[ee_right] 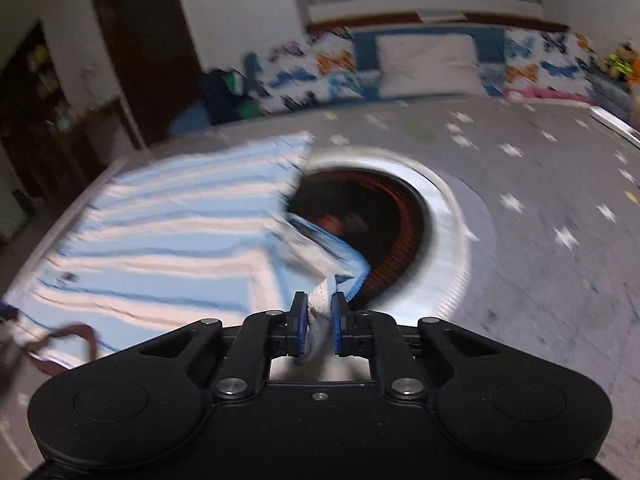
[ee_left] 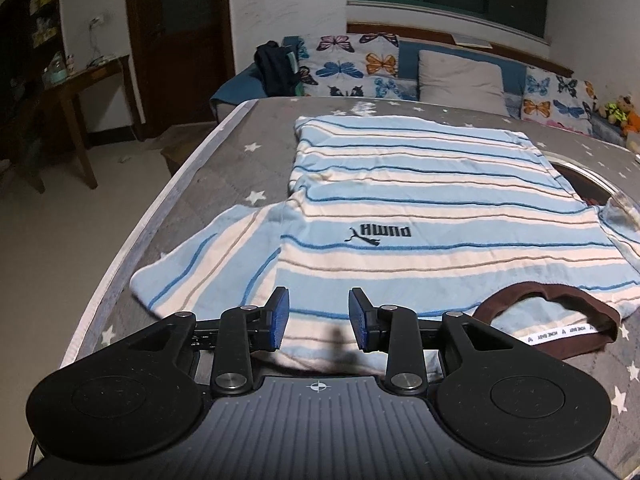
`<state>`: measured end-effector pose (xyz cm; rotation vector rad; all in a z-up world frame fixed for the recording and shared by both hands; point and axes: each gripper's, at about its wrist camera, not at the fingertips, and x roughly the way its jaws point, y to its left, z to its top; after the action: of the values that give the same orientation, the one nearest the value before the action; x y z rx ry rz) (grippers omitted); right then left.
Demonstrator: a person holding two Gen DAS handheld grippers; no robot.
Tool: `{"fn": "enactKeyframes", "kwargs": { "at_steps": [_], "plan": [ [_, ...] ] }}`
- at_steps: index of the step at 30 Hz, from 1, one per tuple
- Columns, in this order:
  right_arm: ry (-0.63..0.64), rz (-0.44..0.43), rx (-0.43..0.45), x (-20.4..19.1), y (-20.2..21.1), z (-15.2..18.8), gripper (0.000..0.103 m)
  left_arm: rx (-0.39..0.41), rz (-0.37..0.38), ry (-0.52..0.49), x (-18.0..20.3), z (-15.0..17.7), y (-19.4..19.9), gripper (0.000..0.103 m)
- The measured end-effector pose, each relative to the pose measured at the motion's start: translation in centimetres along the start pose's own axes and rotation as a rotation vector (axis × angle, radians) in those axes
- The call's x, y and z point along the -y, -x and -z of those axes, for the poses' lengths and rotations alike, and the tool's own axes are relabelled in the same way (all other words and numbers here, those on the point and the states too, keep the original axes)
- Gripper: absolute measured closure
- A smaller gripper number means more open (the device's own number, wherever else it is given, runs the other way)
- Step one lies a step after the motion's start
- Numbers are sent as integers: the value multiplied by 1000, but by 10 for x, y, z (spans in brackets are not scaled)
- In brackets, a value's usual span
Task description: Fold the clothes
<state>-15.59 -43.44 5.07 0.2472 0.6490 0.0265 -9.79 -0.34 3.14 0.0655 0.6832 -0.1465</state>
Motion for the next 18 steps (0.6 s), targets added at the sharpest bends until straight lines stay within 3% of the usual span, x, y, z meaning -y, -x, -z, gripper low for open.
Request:
{"fn": "enactKeyframes", "kwargs": {
  "at_steps": [8,18],
  "plan": [
    [116,-188,-47,-68,-26,-2,89,12,-44,66,-18,4,11,64],
    [176,-231,-174,-98,-76,22,89,14,-96,134,-37,5,15,59]
  ]
}}
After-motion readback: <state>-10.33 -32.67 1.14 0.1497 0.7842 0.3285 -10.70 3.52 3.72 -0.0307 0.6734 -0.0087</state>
